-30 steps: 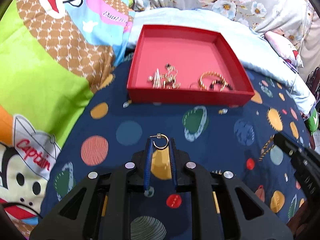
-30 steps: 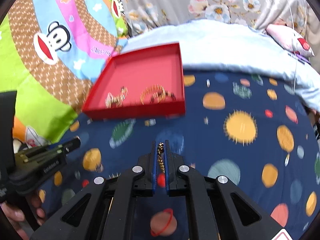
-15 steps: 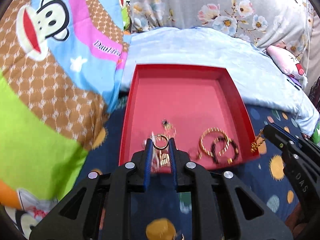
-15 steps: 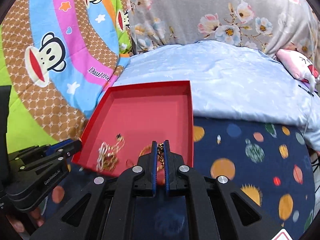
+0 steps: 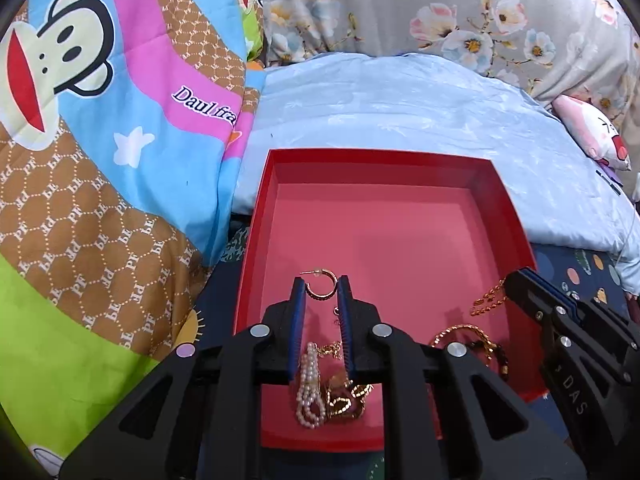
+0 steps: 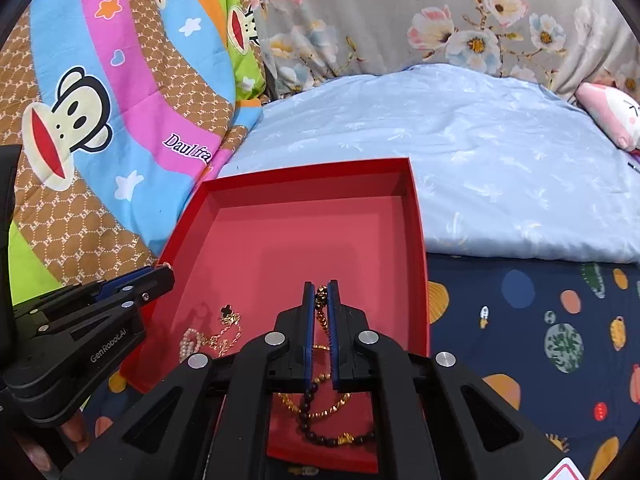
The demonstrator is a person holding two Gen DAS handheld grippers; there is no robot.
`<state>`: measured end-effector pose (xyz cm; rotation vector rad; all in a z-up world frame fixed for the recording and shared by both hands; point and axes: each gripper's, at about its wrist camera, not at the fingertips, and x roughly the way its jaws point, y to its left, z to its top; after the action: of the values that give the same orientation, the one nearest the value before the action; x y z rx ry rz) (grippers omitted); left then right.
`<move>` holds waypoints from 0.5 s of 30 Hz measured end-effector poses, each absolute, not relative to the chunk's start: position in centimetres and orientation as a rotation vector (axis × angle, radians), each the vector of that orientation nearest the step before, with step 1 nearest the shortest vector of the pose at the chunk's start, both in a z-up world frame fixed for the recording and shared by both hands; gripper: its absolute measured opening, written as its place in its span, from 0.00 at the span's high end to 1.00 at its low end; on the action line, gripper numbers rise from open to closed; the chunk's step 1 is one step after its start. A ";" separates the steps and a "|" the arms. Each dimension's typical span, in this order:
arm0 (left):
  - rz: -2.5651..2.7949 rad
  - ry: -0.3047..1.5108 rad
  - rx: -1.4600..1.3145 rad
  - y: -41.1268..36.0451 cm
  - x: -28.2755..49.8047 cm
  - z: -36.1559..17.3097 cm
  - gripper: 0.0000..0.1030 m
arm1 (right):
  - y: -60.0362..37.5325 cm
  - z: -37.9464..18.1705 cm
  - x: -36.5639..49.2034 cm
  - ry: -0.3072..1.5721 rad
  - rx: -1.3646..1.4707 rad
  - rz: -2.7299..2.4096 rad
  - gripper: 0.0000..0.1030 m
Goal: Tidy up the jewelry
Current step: 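Lower the chain and hoop earring into the red box while both tools open, then withdraw both tools and move them toward the silver ring and last hoop earring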
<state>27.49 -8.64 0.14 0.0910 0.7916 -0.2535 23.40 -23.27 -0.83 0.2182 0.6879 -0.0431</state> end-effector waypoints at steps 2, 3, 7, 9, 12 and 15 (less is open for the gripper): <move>-0.244 0.802 0.090 -8.7 27.8 -0.3 0.84 | -23.4 -1.2 23.7 0.690 0.224 -0.043 0.92; -0.237 0.812 0.092 -8.7 28.1 -0.5 0.81 | -23.5 -1.3 23.7 0.685 0.225 -0.047 0.92; -0.213 0.818 0.102 -8.6 28.1 -1.1 0.60 | -23.5 -1.3 23.4 0.680 0.216 -0.053 0.89; -0.215 0.816 0.103 -8.4 27.8 -1.1 0.60 | -23.4 -1.2 23.1 0.680 0.214 -0.053 0.88; -0.215 0.814 0.103 -8.0 27.1 -0.9 0.60 | -23.7 -1.0 22.4 0.682 0.236 -0.051 0.88; -0.214 0.806 0.115 -7.6 25.9 -0.5 0.60 | -23.8 -0.6 20.8 0.682 0.249 -0.053 0.87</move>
<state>25.92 -7.59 -0.49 0.1147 0.8063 -0.2135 20.82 -23.80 -0.61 0.2494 0.6824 -0.0535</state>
